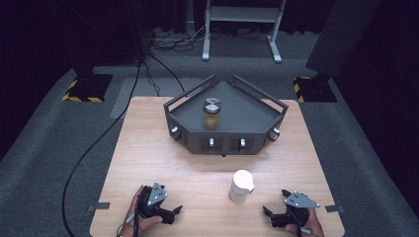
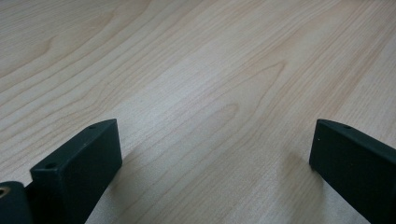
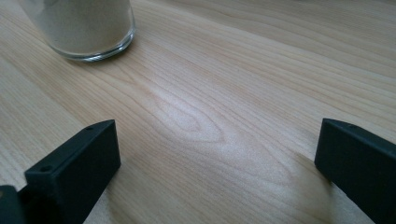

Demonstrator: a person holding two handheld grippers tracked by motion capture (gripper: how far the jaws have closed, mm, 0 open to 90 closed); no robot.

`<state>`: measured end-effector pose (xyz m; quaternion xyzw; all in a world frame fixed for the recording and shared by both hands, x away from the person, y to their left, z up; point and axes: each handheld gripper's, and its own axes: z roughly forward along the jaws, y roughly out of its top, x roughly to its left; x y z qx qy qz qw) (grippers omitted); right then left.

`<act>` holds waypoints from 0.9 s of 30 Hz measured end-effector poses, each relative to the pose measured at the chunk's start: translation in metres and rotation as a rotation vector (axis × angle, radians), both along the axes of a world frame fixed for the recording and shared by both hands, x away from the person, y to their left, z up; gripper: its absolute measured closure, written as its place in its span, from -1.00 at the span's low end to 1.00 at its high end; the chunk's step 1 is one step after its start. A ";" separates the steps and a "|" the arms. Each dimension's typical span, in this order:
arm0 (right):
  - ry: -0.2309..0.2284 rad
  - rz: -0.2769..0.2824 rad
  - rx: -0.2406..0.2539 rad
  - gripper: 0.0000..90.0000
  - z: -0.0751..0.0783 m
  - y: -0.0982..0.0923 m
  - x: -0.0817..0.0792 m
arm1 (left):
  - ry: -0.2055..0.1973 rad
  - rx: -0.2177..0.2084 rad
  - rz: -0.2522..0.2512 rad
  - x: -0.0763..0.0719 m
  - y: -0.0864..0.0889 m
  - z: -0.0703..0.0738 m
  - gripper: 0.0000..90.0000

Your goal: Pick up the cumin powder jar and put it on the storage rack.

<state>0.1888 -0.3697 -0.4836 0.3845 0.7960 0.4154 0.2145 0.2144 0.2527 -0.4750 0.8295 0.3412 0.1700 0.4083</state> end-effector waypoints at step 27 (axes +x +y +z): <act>-0.001 -0.002 0.000 -1.00 0.000 0.000 0.000 | -0.061 -0.055 0.032 -0.013 0.006 -0.018 -0.98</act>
